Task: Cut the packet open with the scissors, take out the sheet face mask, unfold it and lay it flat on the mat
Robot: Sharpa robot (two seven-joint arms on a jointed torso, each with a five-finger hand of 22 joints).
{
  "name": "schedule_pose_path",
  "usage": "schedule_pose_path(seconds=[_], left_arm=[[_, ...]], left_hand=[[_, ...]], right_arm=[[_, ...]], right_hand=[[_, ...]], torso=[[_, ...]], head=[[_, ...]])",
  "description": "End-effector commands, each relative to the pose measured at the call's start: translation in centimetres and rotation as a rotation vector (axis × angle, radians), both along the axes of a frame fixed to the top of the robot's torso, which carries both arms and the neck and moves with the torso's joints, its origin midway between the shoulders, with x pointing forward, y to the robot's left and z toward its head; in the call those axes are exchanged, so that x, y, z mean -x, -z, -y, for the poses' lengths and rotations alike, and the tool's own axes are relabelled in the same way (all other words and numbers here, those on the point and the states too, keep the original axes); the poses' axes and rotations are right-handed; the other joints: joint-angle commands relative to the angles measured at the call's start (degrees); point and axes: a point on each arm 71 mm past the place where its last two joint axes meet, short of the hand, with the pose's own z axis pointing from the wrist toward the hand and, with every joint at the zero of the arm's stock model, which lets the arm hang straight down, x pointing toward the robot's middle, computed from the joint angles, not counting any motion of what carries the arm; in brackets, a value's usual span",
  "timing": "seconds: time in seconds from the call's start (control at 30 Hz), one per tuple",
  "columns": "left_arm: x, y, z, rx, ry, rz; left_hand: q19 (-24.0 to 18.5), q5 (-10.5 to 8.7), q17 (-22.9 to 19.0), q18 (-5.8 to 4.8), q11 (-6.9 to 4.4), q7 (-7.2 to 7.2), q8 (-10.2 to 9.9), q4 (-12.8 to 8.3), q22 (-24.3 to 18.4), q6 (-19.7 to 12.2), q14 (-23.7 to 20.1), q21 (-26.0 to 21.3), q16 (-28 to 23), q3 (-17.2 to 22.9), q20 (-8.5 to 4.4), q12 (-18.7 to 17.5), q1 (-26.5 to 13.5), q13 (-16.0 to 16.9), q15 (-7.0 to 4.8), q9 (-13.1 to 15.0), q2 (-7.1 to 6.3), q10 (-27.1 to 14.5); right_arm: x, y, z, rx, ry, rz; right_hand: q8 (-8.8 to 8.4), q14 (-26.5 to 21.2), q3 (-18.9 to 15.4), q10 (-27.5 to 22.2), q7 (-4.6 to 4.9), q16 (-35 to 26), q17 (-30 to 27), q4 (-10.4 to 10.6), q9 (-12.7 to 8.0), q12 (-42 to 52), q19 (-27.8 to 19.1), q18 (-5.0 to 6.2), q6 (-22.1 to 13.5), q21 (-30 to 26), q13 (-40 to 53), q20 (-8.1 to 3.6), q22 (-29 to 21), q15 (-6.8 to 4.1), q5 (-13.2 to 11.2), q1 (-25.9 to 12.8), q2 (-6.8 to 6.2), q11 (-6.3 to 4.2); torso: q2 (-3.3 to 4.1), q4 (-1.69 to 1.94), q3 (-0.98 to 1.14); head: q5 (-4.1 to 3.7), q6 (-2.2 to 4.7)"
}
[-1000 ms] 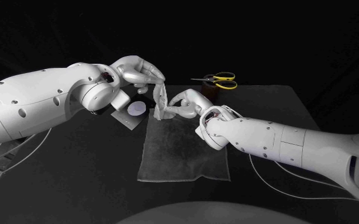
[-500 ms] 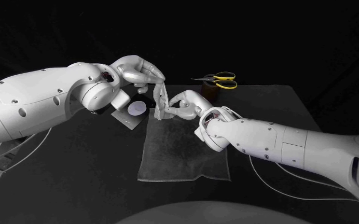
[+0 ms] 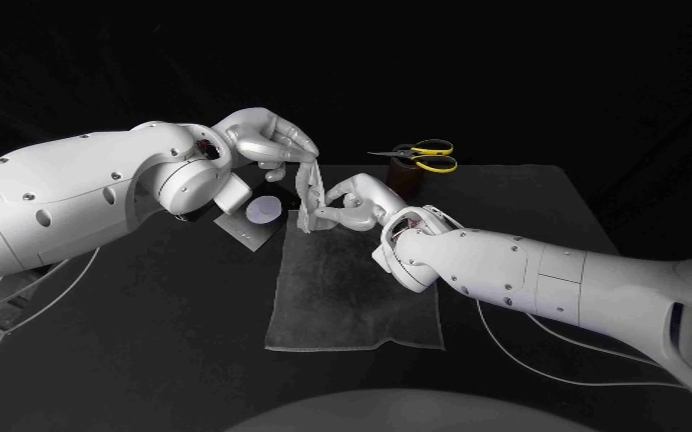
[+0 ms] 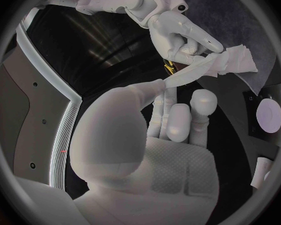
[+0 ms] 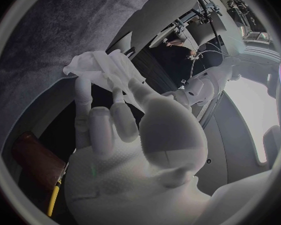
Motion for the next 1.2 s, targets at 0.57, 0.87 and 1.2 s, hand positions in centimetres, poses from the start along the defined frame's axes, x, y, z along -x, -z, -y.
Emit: schedule_pose_path(seconds=[0.57,0.87,1.2], left_arm=[[0.0,-0.1,-0.1,0.006,0.009,-0.007],[-0.1,-0.1,-0.9,0.004,-0.021,0.008],[-0.3,-0.3,-1.4,0.017,-0.041,0.033]], left_hand=[[0.31,0.23,-0.10,-0.65,0.04,0.26,0.41,-0.04,0.07,0.00,0.33,0.39,0.18,0.34,0.02,-0.17,-0.11,0.05,-0.18,7.24,0.63,0.29],[0.33,0.23,-0.12,-0.65,0.02,0.24,0.35,-0.10,0.08,0.00,0.36,0.39,0.13,0.46,0.00,-0.21,-0.20,0.09,-0.19,7.47,0.59,0.31],[0.41,0.23,0.15,-0.67,0.02,0.23,0.33,-0.12,0.15,0.00,0.46,0.45,0.14,0.49,0.00,-0.21,-0.21,0.10,-0.20,7.54,0.59,0.32]], right_arm=[[-0.2,-0.4,0.4,-0.069,0.035,0.044],[-0.1,-1.8,2.2,-0.072,0.027,0.048],[-1.2,-5.7,4.6,0.036,-0.076,0.032]], right_hand=[[5.68,4.45,5.58,5.52,-3.43,2.99,6.87,-0.77,2.59,7.46,3.86,0.52,5.29,2.62,8.17,-2.62,1.91,-3.21,-0.01,4.65,7.32,-3.26],[6.04,4.42,5.94,5.50,-3.48,2.91,6.68,-0.98,2.83,7.29,3.94,0.50,5.11,2.69,8.02,-2.76,1.97,-3.30,-0.02,4.49,7.04,-3.32],[6.38,4.37,6.37,5.44,-3.52,2.82,6.54,-1.33,3.06,7.08,3.94,0.44,4.82,2.77,7.85,-2.87,2.10,-3.35,-0.01,4.44,6.69,-3.37]], torso=[[-0.01,-0.03,0.03],[-0.12,-0.16,0.03],[-0.33,-0.46,-0.02]], head=[[0.16,-0.01],[0.04,0.33],[0.21,0.79]])
